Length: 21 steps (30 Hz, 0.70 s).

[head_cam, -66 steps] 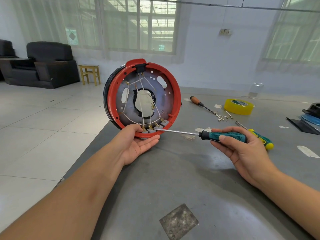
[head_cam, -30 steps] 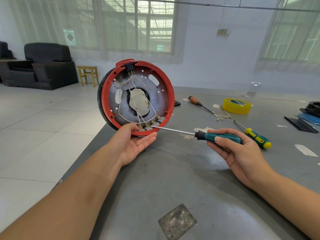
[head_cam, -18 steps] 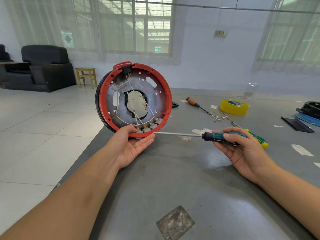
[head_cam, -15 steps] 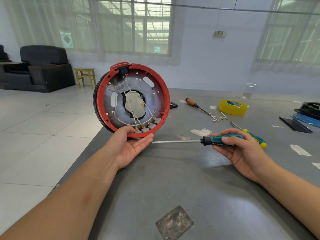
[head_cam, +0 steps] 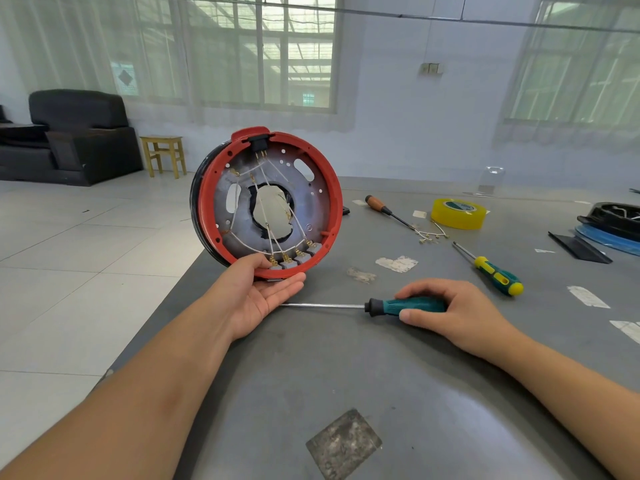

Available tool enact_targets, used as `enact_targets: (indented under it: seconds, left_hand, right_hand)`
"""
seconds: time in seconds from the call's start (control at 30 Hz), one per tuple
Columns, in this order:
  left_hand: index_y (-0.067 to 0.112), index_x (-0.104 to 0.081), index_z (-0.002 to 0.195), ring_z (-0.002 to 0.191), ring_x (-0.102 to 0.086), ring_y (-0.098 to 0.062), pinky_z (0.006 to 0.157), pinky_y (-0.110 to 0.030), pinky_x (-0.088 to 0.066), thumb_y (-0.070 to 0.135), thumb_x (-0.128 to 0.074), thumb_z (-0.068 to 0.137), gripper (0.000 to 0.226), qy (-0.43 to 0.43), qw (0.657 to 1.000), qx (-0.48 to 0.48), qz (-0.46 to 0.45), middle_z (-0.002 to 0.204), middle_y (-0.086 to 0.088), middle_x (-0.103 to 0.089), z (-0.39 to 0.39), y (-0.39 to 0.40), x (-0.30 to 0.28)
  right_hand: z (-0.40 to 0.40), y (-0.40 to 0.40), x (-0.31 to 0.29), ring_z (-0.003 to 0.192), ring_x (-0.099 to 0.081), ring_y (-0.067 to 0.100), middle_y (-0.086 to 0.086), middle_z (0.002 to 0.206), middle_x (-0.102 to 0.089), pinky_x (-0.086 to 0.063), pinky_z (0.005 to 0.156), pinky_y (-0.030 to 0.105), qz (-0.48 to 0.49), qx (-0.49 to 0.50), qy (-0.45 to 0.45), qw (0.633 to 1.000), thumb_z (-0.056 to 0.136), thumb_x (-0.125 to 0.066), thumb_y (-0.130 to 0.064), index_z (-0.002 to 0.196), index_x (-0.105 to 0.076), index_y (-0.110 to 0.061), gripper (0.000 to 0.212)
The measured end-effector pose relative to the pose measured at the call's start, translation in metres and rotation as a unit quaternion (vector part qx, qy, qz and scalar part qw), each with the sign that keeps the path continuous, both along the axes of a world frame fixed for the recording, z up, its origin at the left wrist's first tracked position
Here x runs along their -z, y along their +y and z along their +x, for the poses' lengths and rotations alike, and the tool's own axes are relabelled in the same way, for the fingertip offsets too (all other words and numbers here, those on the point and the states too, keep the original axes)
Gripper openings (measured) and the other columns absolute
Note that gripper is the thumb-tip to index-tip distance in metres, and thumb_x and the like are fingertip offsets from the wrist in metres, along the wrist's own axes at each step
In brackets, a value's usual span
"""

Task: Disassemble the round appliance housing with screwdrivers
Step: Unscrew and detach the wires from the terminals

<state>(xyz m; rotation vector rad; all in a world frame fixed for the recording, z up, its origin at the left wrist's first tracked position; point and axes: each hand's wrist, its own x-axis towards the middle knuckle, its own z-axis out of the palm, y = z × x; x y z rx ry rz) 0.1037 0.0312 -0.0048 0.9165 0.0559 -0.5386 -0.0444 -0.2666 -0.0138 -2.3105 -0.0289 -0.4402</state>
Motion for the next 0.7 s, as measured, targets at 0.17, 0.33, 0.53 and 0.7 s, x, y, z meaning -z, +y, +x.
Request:
enact_targets:
  seconds: [0.17, 0.33, 0.53, 0.7]
  left_hand:
    - [-0.005, -0.06, 0.112, 0.093, -0.078, -0.047, 0.064, -0.05, -0.066, 0.0, -0.046, 0.097, 0.021, -0.007, 1.0, 0.001, 0.018, 0.104, -0.035, -0.075, -0.002, -0.002, 0.001]
    - [-0.006, -0.057, 0.118, 0.091, -0.078, -0.047, 0.062, -0.049, -0.066, 0.0, -0.047, 0.098, 0.023, -0.011, 0.999, 0.007, 0.037, 0.104, -0.035, -0.075, -0.002, -0.004, 0.001]
    - [-0.008, -0.057, 0.123, 0.091, -0.078, -0.046, 0.065, -0.049, -0.067, 0.0, -0.046, 0.099, 0.027, -0.016, 0.999, 0.01, 0.044, 0.104, -0.034, -0.075, -0.005, -0.005, 0.0]
    - [-0.011, -0.061, 0.122, 0.093, -0.079, -0.04, 0.074, -0.047, -0.067, 0.0, -0.044, 0.096, 0.033, -0.023, 0.999, 0.023, 0.041, 0.109, -0.032, -0.076, -0.007, -0.005, -0.001]
  right_hand:
    - [-0.002, 0.006, 0.001, 0.104, -0.064, 0.003, -0.021, 0.108, -0.068, -0.049, 0.089, 0.017, -0.166, -0.055, -0.055, 0.983, 0.09, -0.078, -0.025, 0.108, -0.069, -0.043, 0.026]
    - [0.0, 0.022, -0.003, 0.105, -0.062, 0.007, -0.019, 0.115, -0.063, -0.052, 0.087, 0.03, -0.268, 0.008, -0.071, 0.961, 0.093, -0.058, -0.048, 0.114, -0.07, -0.035, 0.027]
    - [0.035, 0.084, -0.003, 0.096, -0.067, 0.022, -0.003, 0.103, -0.071, -0.051, 0.082, 0.037, -0.317, 0.07, -0.213, 0.922, 0.095, -0.054, -0.043, 0.105, -0.075, -0.021, 0.032]
    - [0.078, 0.135, -0.005, 0.093, -0.064, 0.022, -0.003, 0.101, -0.07, -0.048, 0.08, 0.038, -0.278, 0.11, -0.234, 0.925, 0.095, -0.061, -0.037, 0.105, -0.074, -0.021, 0.023]
